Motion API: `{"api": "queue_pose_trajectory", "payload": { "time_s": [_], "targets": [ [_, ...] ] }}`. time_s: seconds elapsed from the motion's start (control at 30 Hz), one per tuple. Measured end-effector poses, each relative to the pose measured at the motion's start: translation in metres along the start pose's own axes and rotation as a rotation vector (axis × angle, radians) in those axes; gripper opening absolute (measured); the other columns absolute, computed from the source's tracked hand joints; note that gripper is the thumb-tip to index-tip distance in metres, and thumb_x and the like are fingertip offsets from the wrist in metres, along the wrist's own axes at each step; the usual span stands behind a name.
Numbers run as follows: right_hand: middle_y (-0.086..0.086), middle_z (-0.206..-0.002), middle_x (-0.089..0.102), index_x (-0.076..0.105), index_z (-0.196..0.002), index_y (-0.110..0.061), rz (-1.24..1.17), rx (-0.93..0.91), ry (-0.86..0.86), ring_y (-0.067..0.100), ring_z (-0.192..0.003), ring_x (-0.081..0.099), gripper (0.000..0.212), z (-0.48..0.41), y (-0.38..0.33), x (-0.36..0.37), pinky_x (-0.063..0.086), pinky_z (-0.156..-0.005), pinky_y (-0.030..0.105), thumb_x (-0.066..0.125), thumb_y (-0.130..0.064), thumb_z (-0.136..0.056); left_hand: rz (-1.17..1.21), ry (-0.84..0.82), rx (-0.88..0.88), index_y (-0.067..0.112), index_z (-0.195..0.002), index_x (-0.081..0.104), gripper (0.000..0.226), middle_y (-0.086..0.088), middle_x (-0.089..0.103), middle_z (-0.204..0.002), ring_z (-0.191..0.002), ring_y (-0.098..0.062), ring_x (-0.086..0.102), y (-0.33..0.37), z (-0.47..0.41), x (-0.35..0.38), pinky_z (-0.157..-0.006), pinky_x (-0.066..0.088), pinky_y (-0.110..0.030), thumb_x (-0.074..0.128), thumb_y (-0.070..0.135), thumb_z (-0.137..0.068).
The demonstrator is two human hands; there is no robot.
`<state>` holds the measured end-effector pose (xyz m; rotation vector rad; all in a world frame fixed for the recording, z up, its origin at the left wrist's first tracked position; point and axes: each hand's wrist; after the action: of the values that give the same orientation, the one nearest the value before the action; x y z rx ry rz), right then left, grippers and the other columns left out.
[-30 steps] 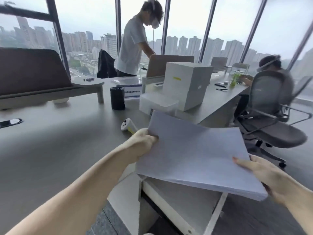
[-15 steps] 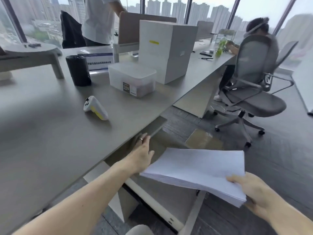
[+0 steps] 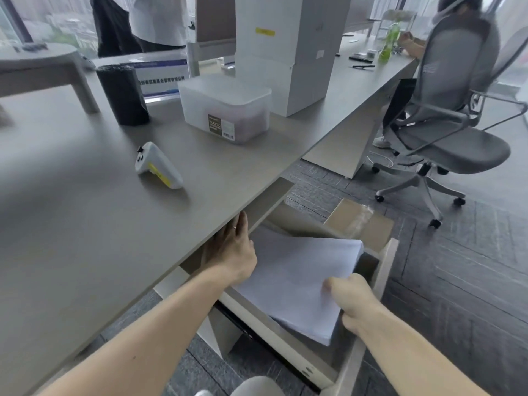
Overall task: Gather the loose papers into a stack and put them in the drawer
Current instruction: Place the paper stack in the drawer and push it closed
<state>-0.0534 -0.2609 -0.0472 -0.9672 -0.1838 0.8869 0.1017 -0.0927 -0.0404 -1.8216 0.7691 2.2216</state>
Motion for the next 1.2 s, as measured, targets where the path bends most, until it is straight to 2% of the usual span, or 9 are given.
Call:
{"api": "queue_pose_trajectory", "payload": {
  "time_s": [0.13, 0.23, 0.3, 0.4, 0.53, 0.73, 0.87, 1.0, 1.2],
  "targets": [
    [0.018, -0.102, 0.071, 0.067, -0.114, 0.006, -0.116, 0.083, 0.015, 0.031, -0.081, 0.063, 0.029, -0.011, 0.024, 0.022, 0.051, -0.066, 0.033, 0.052, 0.008, -0.090, 0.002, -0.004, -0.003, 0.016, -0.164, -0.001, 0.069, -0.002, -0.001, -0.175, -0.161, -0.025, 0.003, 0.000, 0.001, -0.002, -0.128, 0.012, -0.042, 0.029, 0.031, -0.105],
    [0.017, -0.129, 0.064, 0.054, -0.133, 0.008, -0.147, 0.149, 0.002, 0.034, -0.102, 0.062, 0.042, -0.010, 0.037, 0.032, 0.049, -0.089, 0.037, 0.058, 0.004, -0.092, 0.020, -0.017, -0.004, 0.017, -0.164, -0.002, 0.069, -0.001, -0.001, -0.175, -0.161, -0.024, 0.003, 0.000, 0.002, -0.004, -0.128, 0.011, -0.042, 0.029, 0.031, -0.105],
    [0.015, -0.149, 0.053, 0.039, -0.149, 0.004, -0.146, 0.159, -0.057, 0.038, -0.129, 0.055, 0.078, -0.020, 0.051, 0.036, 0.043, -0.111, 0.048, 0.073, -0.011, -0.081, 0.017, -0.015, 0.006, 0.018, -0.164, -0.003, 0.069, 0.000, -0.001, -0.175, -0.161, -0.024, 0.003, 0.000, 0.003, -0.003, -0.128, 0.012, -0.042, 0.030, 0.031, -0.104],
    [0.013, -0.153, 0.050, 0.022, -0.159, -0.007, -0.176, 0.101, -0.088, 0.038, -0.134, 0.053, 0.119, -0.056, 0.078, 0.030, 0.042, -0.111, 0.057, 0.080, -0.030, -0.057, 0.020, -0.017, 0.026, 0.018, -0.165, -0.002, 0.069, 0.002, -0.003, -0.175, -0.161, -0.022, 0.002, -0.002, 0.004, -0.005, -0.128, 0.011, -0.040, 0.030, 0.031, -0.105],
    [0.015, -0.159, 0.039, 0.014, -0.159, -0.008, -0.096, 0.079, -0.059, 0.038, -0.140, 0.045, 0.092, -0.014, 0.052, 0.030, 0.039, -0.115, 0.055, 0.071, -0.019, -0.088, 0.019, -0.015, 0.075, 0.016, -0.165, -0.002, 0.068, 0.002, -0.007, -0.174, -0.161, -0.017, -0.004, -0.003, 0.011, -0.005, -0.129, 0.004, -0.037, 0.029, 0.031, -0.106],
    [0.010, -0.170, 0.020, -0.003, -0.163, -0.007, -0.040, 0.053, -0.086, 0.034, -0.152, 0.028, 0.099, -0.012, 0.048, 0.029, 0.028, -0.119, 0.046, 0.067, -0.025, -0.096, -0.003, 0.010, 0.103, 0.012, -0.164, -0.004, 0.069, -0.002, -0.008, -0.174, -0.160, -0.016, -0.007, 0.007, 0.027, -0.002, -0.127, -0.005, -0.034, 0.030, 0.029, -0.106],
    [0.016, -0.163, 0.030, 0.017, -0.159, 0.001, 0.065, 0.063, -0.038, 0.037, -0.144, 0.038, 0.089, -0.020, 0.054, 0.027, 0.035, -0.112, 0.044, 0.069, -0.028, -0.093, -0.010, 0.037, 0.104, 0.012, -0.164, -0.004, 0.070, -0.001, -0.008, -0.174, -0.160, -0.016, -0.007, 0.013, 0.040, 0.004, -0.128, -0.006, -0.033, 0.031, 0.028, -0.106],
    [0.017, -0.166, 0.022, 0.027, -0.157, 0.002, 0.067, 0.079, -0.023, 0.036, -0.148, 0.031, 0.082, -0.019, 0.052, 0.022, 0.033, -0.112, 0.045, 0.069, -0.027, -0.092, 0.004, 0.017, 0.102, 0.013, -0.164, -0.004, 0.068, 0.000, -0.007, -0.174, -0.160, -0.014, -0.006, 0.012, 0.038, 0.000, -0.128, -0.004, -0.033, 0.030, 0.027, -0.106],
    [0.016, -0.162, 0.033, 0.022, -0.156, 0.003, 0.055, -0.008, -0.003, 0.035, -0.142, 0.040, 0.090, 0.008, 0.035, 0.023, 0.037, -0.108, 0.041, 0.070, -0.035, -0.089, 0.014, -0.044, 0.102, 0.015, -0.164, -0.005, 0.068, 0.003, -0.010, -0.174, -0.160, -0.012, -0.008, 0.011, 0.039, -0.007, -0.128, -0.004, -0.032, 0.027, 0.028, -0.106]
  ]
}}
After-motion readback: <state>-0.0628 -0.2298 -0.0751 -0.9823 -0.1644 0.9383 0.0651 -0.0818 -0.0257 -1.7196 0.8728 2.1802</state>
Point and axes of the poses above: each hand's wrist, its own z-axis away from the middle knuckle, its own x-axis out of the palm, y = z × x
